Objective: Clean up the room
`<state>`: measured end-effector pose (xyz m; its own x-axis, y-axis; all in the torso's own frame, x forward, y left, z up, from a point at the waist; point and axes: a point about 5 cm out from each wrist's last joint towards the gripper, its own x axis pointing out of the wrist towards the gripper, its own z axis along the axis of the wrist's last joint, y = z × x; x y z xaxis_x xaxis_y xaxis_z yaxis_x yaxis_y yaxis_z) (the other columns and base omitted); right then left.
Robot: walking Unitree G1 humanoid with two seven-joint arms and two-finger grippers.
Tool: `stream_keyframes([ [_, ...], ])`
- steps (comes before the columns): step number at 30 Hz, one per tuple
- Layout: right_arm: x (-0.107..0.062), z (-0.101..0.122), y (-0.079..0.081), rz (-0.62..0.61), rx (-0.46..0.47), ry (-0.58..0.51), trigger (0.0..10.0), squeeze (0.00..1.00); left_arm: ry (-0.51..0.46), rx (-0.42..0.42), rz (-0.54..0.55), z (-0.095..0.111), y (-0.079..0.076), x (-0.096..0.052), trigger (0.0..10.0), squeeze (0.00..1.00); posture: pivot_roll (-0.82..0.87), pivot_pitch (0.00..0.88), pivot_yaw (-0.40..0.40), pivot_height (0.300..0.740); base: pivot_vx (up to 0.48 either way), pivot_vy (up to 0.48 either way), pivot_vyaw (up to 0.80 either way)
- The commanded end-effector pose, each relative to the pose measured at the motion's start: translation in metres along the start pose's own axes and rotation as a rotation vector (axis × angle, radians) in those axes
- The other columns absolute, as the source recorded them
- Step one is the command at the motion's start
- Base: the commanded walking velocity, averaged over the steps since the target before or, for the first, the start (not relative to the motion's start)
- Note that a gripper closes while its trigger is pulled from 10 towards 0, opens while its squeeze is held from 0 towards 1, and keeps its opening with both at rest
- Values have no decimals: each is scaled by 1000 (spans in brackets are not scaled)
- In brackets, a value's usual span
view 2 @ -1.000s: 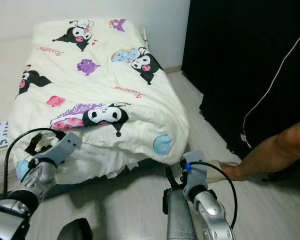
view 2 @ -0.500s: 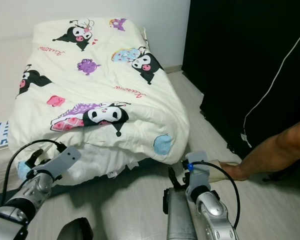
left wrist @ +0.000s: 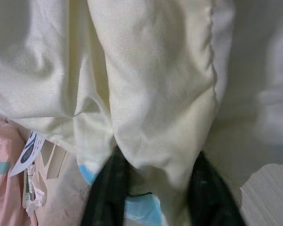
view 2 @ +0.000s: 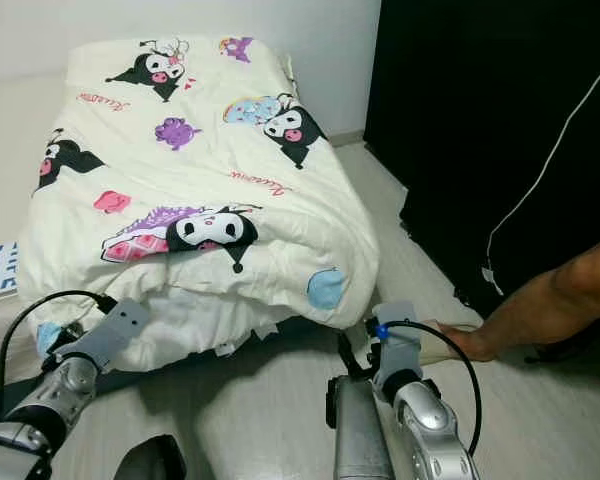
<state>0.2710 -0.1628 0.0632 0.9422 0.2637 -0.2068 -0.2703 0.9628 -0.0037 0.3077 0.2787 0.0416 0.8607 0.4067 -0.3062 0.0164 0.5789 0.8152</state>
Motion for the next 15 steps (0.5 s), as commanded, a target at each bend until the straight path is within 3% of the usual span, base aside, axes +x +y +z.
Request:
stream_keyframes([
  [1,-2,-1,-2,-3,14,6,10000,0,50,14,16,-16,6,-1,0,0,-258,203,-12,500,0,0,0],
  [4,-1,-1,-2,-2,13,11,10000,0,48,10,30,-17,11,0,0,0,-252,200,-12,500,0,0,0],
  [8,0,-1,-2,2,13,12,10000,0,35,40,77,-16,28,4,0,0,-248,198,-13,500,0,0,0],
  [9,1,-1,-2,4,12,12,10000,0,30,42,110,-15,39,6,0,0,-242,196,-13,500,0,0,0],
  [10,1,-1,-2,4,12,12,10000,0,30,42,110,-15,39,6,0,0,-242,196,-13,500,0,0,0],
  [12,1,-1,-2,7,11,14,10000,0,31,129,138,-17,63,9,0,0,-226,197,-18,500,0,0,0],
  [13,1,-1,-2,7,11,14,10000,0,31,129,138,-17,63,9,0,0,-226,197,-18,500,0,0,0],
  [15,2,-1,-2,13,11,18,10000,0,68,226,99,-28,74,8,0,0,-218,201,-21,500,0,0,0],
])
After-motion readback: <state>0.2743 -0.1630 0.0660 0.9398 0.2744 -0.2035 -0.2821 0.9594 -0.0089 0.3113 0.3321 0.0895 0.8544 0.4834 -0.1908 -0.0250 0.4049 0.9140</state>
